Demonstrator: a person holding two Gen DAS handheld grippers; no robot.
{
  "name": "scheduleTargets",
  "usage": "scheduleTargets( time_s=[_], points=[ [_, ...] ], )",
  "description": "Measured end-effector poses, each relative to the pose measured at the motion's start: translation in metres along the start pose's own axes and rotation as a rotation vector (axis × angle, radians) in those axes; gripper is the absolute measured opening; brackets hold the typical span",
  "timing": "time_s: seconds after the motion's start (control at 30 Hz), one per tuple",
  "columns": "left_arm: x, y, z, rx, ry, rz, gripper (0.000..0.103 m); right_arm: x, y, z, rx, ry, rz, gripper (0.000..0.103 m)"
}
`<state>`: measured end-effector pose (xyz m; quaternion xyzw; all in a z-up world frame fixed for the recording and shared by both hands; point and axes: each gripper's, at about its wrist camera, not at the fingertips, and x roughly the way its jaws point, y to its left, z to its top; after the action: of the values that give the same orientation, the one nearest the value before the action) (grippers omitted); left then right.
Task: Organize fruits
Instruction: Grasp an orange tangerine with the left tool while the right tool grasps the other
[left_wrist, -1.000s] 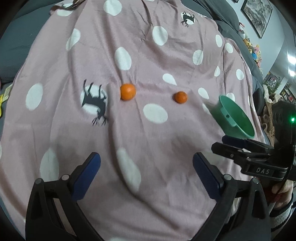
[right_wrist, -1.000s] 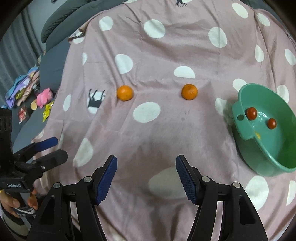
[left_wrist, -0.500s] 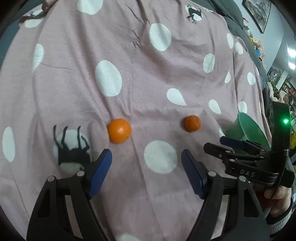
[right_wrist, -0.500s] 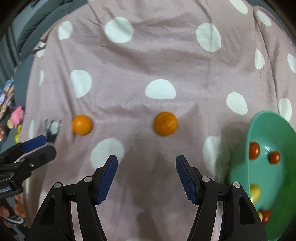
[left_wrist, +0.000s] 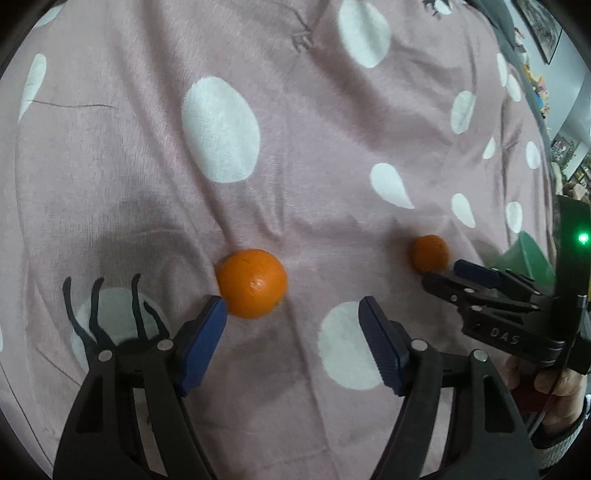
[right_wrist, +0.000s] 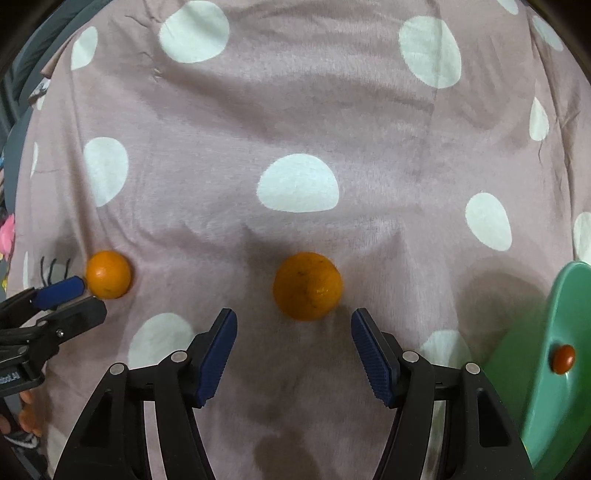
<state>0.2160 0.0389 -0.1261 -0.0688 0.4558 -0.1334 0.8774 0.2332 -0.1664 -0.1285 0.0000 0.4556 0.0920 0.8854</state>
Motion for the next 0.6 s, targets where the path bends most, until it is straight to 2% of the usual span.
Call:
scheduleTargets(
  time_s=[0.2, 0.33, 0.47, 0.5, 0.57, 0.6],
  points=[
    [0.012, -0.002, 0.012, 0.033, -0.004, 0.055, 0.072, 0.011, -0.007, 0.006, 0.017, -0.008, 0.009, 0.066],
    [0.018, -0.003, 0.020, 0.062, -0.004, 0.102, 0.063, 0.016, -0.010, 0.009, 0.019, -0.014, 0.020, 0.066],
    [0.027, -0.003, 0.025, 0.096, 0.031, 0.152, 0.058, 0.021, -0.012, 0.010, 0.013, -0.033, 0.029, 0.066],
    [0.030, -0.002, 0.025, 0.097, 0.047, 0.151, 0.057, 0.022, -0.012, 0.010, 0.007, -0.040, 0.031, 0.066],
    [0.033, -0.002, 0.027, 0.114, 0.052, 0.153, 0.046, 0.024, -0.013, 0.011, -0.004, -0.050, 0.031, 0.065],
    [0.035, -0.001, 0.027, 0.117, 0.065, 0.147, 0.047, 0.025, -0.013, 0.012, -0.010, -0.050, 0.024, 0.065]
  ],
)
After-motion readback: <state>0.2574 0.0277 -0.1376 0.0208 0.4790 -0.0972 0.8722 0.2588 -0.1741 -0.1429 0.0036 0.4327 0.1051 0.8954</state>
